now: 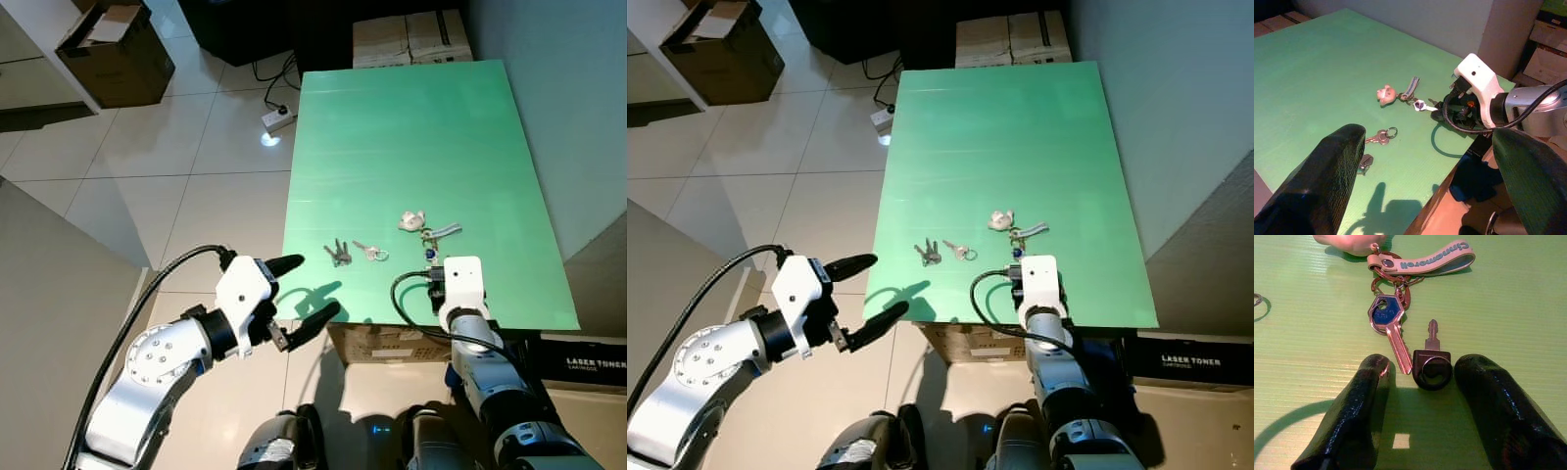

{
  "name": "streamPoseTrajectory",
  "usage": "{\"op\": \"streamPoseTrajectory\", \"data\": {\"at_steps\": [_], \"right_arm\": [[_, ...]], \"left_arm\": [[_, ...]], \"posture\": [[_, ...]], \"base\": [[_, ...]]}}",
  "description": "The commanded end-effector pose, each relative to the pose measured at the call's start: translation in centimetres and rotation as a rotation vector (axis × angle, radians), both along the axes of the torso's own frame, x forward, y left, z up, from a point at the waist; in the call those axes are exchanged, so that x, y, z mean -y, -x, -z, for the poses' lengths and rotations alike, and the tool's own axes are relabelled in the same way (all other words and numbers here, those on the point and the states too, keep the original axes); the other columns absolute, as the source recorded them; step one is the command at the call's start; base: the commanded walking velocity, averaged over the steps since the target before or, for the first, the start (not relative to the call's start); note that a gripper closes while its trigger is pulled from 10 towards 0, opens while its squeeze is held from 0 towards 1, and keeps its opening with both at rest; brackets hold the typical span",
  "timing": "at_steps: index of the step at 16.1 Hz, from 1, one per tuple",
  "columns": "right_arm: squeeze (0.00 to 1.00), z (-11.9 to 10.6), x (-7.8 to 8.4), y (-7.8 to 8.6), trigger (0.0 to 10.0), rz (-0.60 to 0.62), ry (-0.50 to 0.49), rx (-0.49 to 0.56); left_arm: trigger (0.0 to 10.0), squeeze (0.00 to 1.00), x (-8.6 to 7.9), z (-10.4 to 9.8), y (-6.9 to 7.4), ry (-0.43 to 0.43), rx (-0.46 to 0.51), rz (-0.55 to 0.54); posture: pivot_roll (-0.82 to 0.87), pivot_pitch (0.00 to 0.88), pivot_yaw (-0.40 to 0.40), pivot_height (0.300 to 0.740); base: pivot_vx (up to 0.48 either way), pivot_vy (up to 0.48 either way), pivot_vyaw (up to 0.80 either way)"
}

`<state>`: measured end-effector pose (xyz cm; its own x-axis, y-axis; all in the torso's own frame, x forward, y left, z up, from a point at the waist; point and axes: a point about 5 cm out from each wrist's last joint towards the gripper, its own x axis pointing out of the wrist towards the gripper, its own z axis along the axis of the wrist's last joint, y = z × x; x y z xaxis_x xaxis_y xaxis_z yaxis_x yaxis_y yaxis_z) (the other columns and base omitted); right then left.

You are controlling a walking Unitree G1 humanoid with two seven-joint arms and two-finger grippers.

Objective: Hang keys on a hook

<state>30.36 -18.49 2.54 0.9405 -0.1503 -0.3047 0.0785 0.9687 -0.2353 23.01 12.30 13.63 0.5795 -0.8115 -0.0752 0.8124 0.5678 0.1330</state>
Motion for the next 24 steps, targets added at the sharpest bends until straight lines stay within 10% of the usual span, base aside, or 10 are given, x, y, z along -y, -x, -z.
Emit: {"op": "streamPoseTrajectory", "data": {"at_steps": [1,12,13,24], "right_arm": [[0.00,0.7,-0.3,0.4,4.9,0.010,-0.025,-0.032],[0.00,0.9,0.1,0.5,2.3,0.025,-0.031,-0.039],[0.00,0.9,0.1,0.5,0.0,0.028,-0.032,-0.033],[0.00,0.0,-1.7,1.9,0.0,0.012,-0.060,0.067]], "left_arm": [[10.0,0.00,-0.5,0.0,0.2,-0.014,-0.005,-0.002],[10.0,0.00,-0.6,0.1,0.0,-0.023,-0.004,0.005],[10.0,0.00,-0.6,0.1,0.0,-0.023,-0.004,0.006],[10.0,0.00,-0.6,0.0,-0.4,-0.017,0.010,-0.009]], "posture": [[0.02,0.234,0.207,0.740],[0.03,0.234,0.218,0.740],[0.02,0.232,0.218,0.740],[0.02,0.214,0.206,0.740]], "base": [[0.000,0.000,0.00],[0.000,0.000,0.00],[0.000,0.000,0.00],[0.000,0.000,0.00]]}}
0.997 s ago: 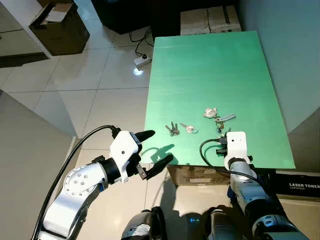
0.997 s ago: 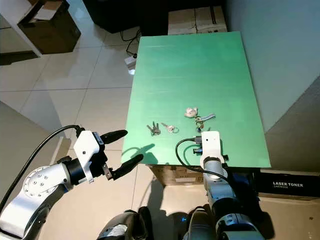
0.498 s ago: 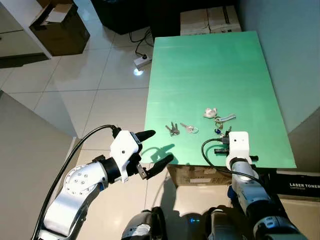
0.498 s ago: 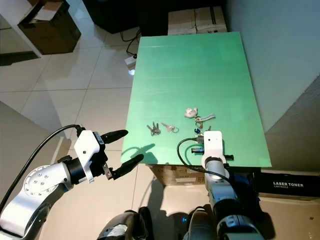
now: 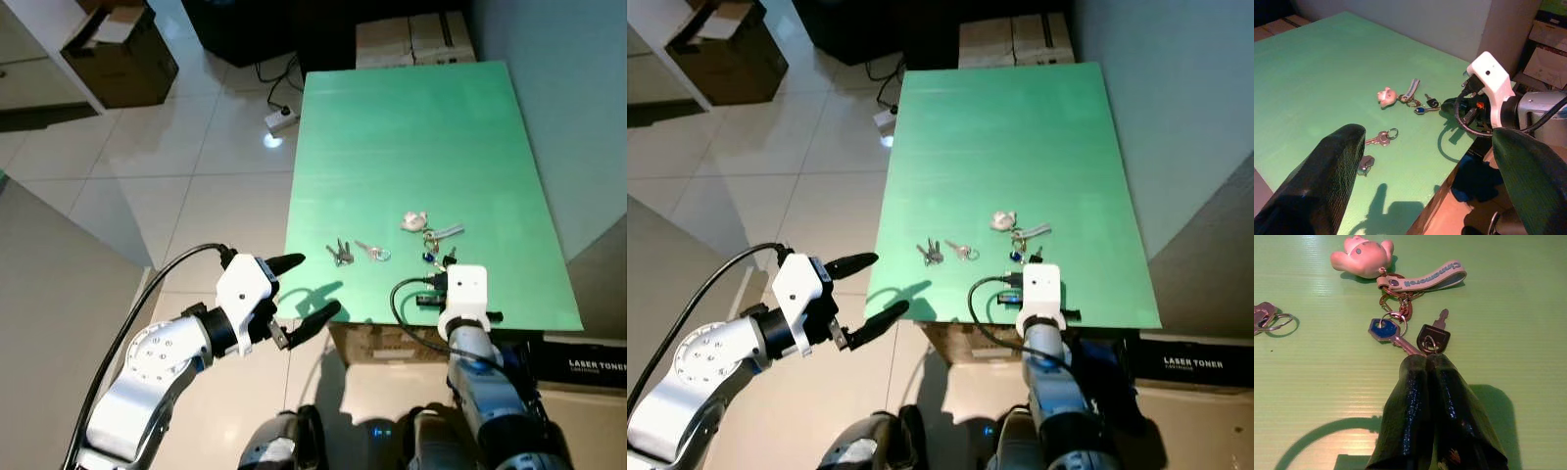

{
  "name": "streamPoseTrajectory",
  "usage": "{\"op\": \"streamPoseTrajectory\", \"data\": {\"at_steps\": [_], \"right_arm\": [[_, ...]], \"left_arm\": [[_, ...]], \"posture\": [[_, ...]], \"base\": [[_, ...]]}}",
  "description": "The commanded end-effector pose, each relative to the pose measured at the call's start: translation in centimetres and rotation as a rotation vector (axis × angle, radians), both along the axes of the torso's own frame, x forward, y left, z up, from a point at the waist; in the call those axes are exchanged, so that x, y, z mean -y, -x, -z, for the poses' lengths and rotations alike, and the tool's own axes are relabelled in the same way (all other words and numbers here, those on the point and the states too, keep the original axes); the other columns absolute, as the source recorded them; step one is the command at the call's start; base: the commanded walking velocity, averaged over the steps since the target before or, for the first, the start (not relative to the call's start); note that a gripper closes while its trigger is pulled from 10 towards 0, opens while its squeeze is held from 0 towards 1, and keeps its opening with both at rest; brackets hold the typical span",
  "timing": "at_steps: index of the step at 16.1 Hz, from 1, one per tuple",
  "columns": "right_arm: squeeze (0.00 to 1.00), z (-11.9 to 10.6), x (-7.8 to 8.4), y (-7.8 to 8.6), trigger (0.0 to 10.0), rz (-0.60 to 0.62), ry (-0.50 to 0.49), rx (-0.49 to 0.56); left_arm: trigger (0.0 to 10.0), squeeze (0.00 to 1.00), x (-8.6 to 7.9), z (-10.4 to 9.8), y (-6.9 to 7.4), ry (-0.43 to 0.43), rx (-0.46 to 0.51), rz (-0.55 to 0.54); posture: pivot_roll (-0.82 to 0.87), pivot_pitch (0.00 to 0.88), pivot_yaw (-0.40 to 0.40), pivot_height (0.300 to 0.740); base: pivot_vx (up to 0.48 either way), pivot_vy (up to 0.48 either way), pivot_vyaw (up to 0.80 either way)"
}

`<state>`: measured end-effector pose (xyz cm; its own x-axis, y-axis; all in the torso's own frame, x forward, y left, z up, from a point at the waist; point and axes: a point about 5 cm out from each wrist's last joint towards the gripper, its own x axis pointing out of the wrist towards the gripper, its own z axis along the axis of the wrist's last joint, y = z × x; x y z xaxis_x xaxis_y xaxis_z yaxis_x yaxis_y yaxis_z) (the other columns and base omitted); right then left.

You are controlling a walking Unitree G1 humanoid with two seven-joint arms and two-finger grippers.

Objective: Hang keys on a hook

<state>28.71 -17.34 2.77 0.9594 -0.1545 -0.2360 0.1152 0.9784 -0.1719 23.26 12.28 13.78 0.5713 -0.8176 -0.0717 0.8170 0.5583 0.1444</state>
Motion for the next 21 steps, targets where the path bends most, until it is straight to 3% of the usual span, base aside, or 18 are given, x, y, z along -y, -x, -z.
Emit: {"op": "streamPoseTrajectory", "data": {"at_steps": [1,2,3,4,5,6,7,12,15,16,17,21], "right_arm": [[0.00,0.3,-0.5,0.3,0.0,0.008,-0.001,-0.015],[0.00,0.3,-0.2,0.3,0.8,0.025,0.001,-0.015],[0.48,0.3,0.0,0.2,7.3,0.038,0.003,-0.014],[1.00,0.3,0.4,0.1,4.7,0.051,0.007,-0.015],[1.00,0.3,0.6,0.2,3.9,0.067,0.017,-0.019],[1.00,0.3,0.6,0.2,7.5,0.070,0.018,-0.019],[1.00,0.3,0.5,0.3,10.0,0.070,0.017,-0.019],[1.00,-0.1,-0.1,0.4,10.0,0.045,-0.008,0.041],[1.00,0.1,0.6,0.3,10.0,0.062,0.016,0.019],[0.66,0.1,0.9,0.2,10.0,0.062,0.023,0.014],[0.00,0.1,1.3,0.0,10.0,0.059,0.025,0.007],[0.00,0.2,2.1,-0.5,10.0,0.018,0.027,-0.020]], "left_arm": [[10.0,0.00,-0.6,0.1,-0.2,-0.014,0.001,-0.021],[10.0,0.00,-0.7,0.1,-0.3,-0.015,0.004,-0.021],[10.0,0.00,-0.7,0.0,-0.4,-0.016,0.005,-0.020],[10.0,0.00,-0.7,0.0,-0.4,-0.019,0.007,-0.020],[10.0,0.00,-0.8,0.0,-0.4,-0.021,0.007,-0.020],[10.0,0.00,-0.9,0.0,-0.4,-0.022,0.008,-0.020],[10.0,0.00,-0.9,0.0,-0.3,-0.023,0.008,-0.021],[10.0,0.00,-1.1,0.0,-0.3,-0.029,0.007,-0.026],[10.0,0.00,-1.0,0.0,-0.3,-0.028,0.006,-0.019],[10.0,0.00,-1.0,0.0,-0.3,-0.029,0.005,-0.014],[10.0,0.00,-1.0,-0.1,-0.3,-0.028,0.004,-0.010],[10.0,0.00,-0.9,0.0,-0.1,-0.026,-0.002,-0.005]], "posture": [[0.02,0.214,0.209,0.740],[0.02,0.214,0.212,0.740],[0.03,0.215,0.214,0.740],[0.03,0.215,0.216,0.740],[0.04,0.215,0.214,0.740],[0.04,0.215,0.214,0.740],[0.04,0.215,0.213,0.740],[0.04,0.216,0.214,0.740],[0.05,0.214,0.218,0.740],[0.05,0.217,0.218,0.740],[0.05,0.220,0.218,0.740],[0.05,0.222,0.216,0.740]], "base": [[0.000,0.000,0.00],[0.000,0.000,0.00],[0.000,0.000,0.00],[0.000,0.000,0.00],[0.000,0.000,0.00],[0.000,0.000,0.00],[0.000,0.000,0.00],[0.000,0.000,0.00],[0.000,0.000,0.00],[0.000,0.000,0.00],[0.000,0.000,0.00],[0.000,0.000,0.00]]}}
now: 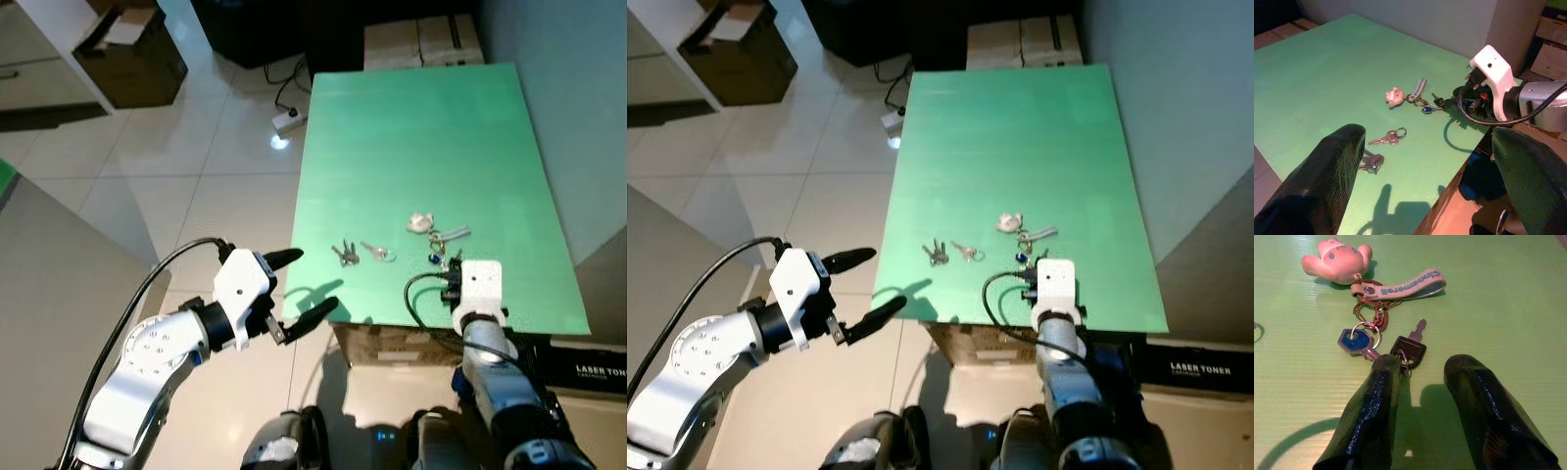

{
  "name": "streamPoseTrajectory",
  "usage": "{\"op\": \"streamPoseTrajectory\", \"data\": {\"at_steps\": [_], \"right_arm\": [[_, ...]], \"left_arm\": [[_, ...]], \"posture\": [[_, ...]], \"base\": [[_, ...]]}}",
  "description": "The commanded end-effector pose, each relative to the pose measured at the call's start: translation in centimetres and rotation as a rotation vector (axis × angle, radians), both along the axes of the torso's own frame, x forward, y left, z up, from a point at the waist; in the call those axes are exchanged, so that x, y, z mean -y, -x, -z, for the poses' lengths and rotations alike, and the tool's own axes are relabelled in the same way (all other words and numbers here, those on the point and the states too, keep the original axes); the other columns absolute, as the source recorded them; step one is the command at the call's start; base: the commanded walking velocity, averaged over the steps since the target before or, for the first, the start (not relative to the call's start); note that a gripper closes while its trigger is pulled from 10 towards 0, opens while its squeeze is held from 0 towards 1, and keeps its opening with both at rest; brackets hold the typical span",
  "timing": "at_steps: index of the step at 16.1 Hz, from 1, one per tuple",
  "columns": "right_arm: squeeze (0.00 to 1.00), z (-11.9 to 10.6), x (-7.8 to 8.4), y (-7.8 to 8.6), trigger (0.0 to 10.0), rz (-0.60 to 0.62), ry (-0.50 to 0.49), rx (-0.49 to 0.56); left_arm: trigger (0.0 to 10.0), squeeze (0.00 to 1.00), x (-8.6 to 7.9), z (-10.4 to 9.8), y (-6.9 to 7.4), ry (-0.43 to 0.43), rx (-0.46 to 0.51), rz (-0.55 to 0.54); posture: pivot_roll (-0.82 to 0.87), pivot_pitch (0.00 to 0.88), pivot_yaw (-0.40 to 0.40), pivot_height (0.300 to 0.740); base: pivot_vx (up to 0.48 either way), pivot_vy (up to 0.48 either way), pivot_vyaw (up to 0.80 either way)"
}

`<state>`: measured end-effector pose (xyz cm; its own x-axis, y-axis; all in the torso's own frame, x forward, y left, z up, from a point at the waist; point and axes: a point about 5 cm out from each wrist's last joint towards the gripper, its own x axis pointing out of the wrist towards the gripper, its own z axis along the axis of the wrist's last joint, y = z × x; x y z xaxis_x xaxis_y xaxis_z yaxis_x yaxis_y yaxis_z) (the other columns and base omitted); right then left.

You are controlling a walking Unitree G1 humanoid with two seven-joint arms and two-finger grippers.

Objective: Hang keys on a hook

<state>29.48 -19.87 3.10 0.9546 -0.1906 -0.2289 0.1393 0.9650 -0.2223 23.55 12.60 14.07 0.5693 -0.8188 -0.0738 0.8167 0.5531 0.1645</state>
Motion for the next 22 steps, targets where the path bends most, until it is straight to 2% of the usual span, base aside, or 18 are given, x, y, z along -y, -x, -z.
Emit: {"op": "streamPoseTrajectory", "data": {"at_steps": [1,10,11,13,14,18,22], "right_arm": [[0.00,0.41,-0.43,0.14,10.0,-0.012,-0.023,-0.015],[0.00,0.59,-0.32,-0.49,10.0,-0.042,-0.025,-0.033],[0.00,0.61,-0.34,-0.48,7.7,-0.044,-0.026,-0.034],[0.00,0.71,-0.32,-0.49,5.1,-0.048,-0.027,-0.036],[0.00,0.74,-0.34,-0.52,4.4,-0.049,-0.028,-0.037],[0.00,0.85,-0.37,-0.54,3.3,-0.049,-0.033,-0.045],[0.00,0.84,-0.08,-0.63,3.2,-0.045,-0.031,-0.049]], "left_arm": [[10.0,0.00,-0.63,0.24,0.30,-0.012,-0.018,-0.009],[10.0,0.00,-0.93,0.10,0.39,-0.022,-0.018,-0.014],[10.0,0.00,-0.95,0.07,0.34,-0.023,-0.017,-0.013],[10.0,0.00,-0.89,0.05,0.33,-0.025,-0.017,-0.009],[10.0,0.00,-0.86,0.04,0.32,-0.024,-0.017,-0.009],[10.0,0.00,-0.77,-0.03,0.15,-0.022,-0.014,-0.011],[10.0,0.00,-0.76,-0.01,0.23,-0.021,-0.015,-0.011]], "posture": [[0.06,0.221,0.216,0.740],[0.07,0.222,0.228,0.740],[0.07,0.220,0.229,0.740],[0.07,0.218,0.229,0.740],[0.07,0.218,0.228,0.740],[0.07,0.219,0.224,0.740],[0.07,0.225,0.225,0.740]], "base": [[0.000,0.000,0.00],[0.000,0.000,0.00],[0.000,0.000,0.00],[0.000,0.000,0.00],[0.000,0.000,0.00],[0.000,0.000,0.00],[0.000,0.000,0.00]]}}
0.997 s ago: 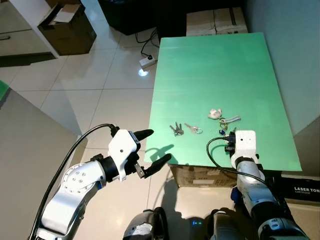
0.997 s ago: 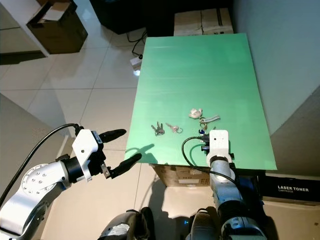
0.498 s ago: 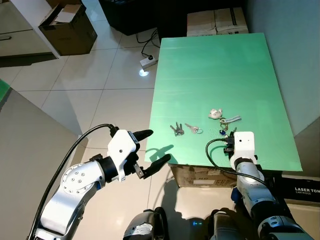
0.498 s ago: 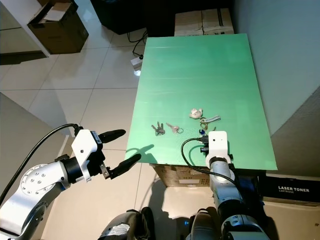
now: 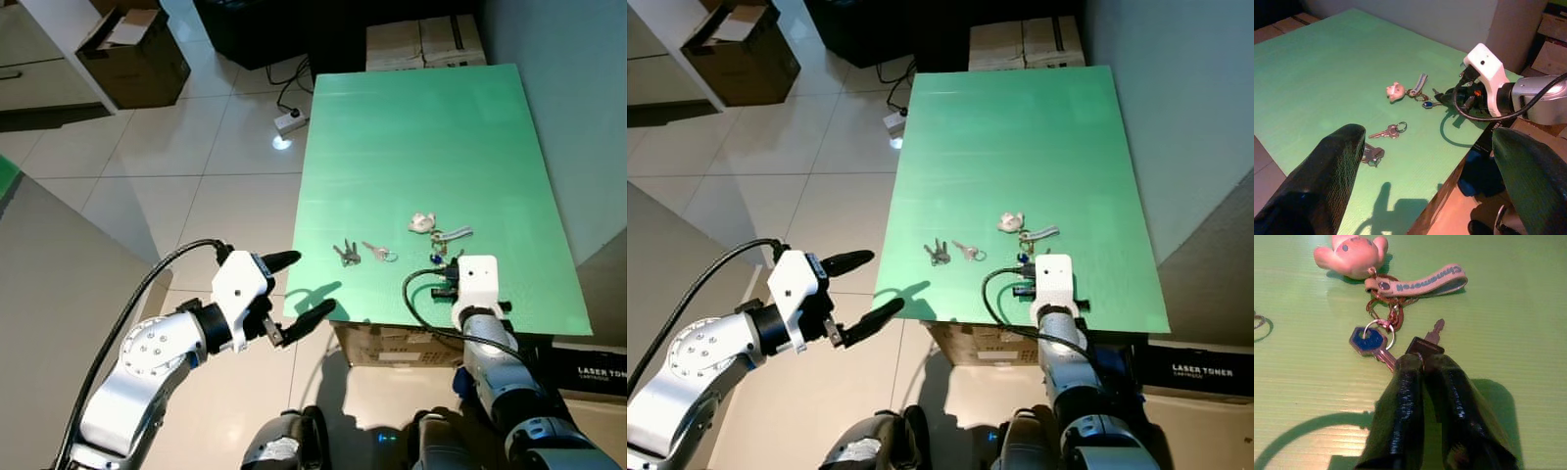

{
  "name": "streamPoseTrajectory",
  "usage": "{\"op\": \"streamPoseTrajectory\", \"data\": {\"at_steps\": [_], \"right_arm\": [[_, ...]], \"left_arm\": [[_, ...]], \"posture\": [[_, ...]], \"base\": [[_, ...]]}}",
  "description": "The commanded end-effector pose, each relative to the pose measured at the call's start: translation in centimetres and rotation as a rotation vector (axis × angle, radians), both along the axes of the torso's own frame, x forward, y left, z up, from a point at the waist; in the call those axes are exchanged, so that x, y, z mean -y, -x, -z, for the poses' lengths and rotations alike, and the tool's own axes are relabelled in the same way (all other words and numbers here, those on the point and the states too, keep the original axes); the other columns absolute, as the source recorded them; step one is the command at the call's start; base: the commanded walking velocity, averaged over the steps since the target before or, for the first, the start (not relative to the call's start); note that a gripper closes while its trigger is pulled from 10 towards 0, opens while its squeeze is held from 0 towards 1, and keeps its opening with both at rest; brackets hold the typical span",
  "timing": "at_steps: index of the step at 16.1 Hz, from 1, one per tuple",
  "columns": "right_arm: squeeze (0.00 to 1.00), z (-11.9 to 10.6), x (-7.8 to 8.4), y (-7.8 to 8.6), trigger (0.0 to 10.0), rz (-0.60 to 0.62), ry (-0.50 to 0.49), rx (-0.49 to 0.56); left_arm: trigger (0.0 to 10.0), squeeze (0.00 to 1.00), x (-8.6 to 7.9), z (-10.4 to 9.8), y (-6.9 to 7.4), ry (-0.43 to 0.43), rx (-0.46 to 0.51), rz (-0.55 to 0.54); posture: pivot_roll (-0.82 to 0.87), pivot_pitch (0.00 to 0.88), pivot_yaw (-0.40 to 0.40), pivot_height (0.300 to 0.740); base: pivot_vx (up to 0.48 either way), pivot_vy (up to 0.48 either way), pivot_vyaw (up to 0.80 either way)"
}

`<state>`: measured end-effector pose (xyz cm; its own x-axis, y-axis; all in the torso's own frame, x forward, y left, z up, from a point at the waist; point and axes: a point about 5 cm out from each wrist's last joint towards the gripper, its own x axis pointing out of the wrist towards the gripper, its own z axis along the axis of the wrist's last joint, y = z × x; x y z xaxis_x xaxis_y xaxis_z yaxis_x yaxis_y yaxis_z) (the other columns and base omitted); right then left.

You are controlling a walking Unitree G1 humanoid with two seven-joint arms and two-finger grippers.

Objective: Hang keys on a hook

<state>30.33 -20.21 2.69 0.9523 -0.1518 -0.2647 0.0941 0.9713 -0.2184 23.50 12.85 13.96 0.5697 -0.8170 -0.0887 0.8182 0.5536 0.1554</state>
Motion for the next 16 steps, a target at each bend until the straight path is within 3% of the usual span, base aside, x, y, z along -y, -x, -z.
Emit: {"op": "streamPoseTrajectory", "data": {"at_steps": [1,4,5,6,16], "right_arm": [[0.00,0.4,-0.4,0.2,3.1,-0.005,-0.023,-0.013],[0.00,0.7,-0.4,0.3,2.7,-0.002,-0.033,-0.028],[0.00,0.8,-0.4,0.4,0.3,-0.002,-0.035,-0.034],[0.00,0.9,-0.4,0.4,0.0,-0.001,-0.036,-0.035],[0.00,0.5,-1.6,0.6,0.0,0.028,-0.048,0.035]], "left_arm": [[10.0,0.00,-0.6,-0.1,0.2,-0.016,0.001,-0.011],[10.0,0.00,-0.7,-0.2,0.2,-0.020,0.002,-0.014],[10.0,0.00,-0.7,-0.2,0.3,-0.020,0.002,-0.013],[10.0,0.00,-0.7,-0.1,0.3,-0.021,0.002,-0.013],[10.0,0.00,-0.6,-0.2,-0.2,-0.021,0.012,-0.014]], "posture": [[0.07,0.227,0.226,0.740],[0.07,0.224,0.226,0.740],[0.07,0.222,0.227,0.740],[0.07,0.222,0.227,0.740],[0.06,0.200,0.224,0.740]], "base": [[0.000,0.000,0.00],[0.000,0.000,0.00],[0.000,0.000,0.00],[0.000,0.000,0.00],[0.000,0.000,0.00]]}}
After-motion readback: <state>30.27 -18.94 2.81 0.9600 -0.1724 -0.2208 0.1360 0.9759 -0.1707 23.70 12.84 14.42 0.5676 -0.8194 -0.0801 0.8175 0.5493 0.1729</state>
